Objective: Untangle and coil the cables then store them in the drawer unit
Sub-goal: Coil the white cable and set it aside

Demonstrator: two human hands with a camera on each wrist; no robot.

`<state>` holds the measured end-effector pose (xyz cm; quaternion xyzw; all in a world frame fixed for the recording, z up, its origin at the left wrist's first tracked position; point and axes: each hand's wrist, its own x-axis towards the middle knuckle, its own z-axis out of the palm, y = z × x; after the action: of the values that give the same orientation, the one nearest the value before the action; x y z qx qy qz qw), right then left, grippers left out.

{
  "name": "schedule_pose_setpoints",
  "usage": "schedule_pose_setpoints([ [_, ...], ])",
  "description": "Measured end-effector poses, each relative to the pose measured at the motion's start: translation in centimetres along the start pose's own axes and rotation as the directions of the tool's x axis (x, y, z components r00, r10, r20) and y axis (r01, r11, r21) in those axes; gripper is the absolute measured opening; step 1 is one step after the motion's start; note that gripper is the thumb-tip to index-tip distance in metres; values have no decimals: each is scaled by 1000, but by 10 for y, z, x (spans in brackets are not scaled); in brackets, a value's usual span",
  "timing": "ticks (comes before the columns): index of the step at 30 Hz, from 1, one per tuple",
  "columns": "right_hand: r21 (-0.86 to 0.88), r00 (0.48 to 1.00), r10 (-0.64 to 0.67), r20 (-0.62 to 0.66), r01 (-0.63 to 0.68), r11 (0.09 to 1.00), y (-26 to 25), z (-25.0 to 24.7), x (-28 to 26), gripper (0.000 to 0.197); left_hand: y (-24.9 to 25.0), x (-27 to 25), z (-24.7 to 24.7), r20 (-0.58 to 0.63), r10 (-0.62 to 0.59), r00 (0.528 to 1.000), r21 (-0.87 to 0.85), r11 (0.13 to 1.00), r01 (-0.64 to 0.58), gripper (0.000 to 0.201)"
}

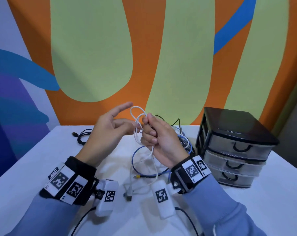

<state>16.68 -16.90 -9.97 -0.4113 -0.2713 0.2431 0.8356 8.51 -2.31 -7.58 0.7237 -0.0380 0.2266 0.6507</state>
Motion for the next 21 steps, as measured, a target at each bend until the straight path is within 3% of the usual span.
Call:
schedule_pose_setpoints([
  [3,-115,997,-35,-61,28,993,4,1,0,31,-5,-1,-2,13,43,999,89,995,-44,70],
  [10,-369,979,-120,-162,53,928,10,5,0,32,-11,-3,3,-18,123,992,150,982,-119,66],
  [13,-410,966,-169,-197,76,909,11,5,-1,33,-13,-3,4,9,146,989,139,979,-146,61],
  [21,-430,957,-180,-229,67,900,7,1,-4,39,-9,-6,5,106,144,984,-2,989,-145,71],
])
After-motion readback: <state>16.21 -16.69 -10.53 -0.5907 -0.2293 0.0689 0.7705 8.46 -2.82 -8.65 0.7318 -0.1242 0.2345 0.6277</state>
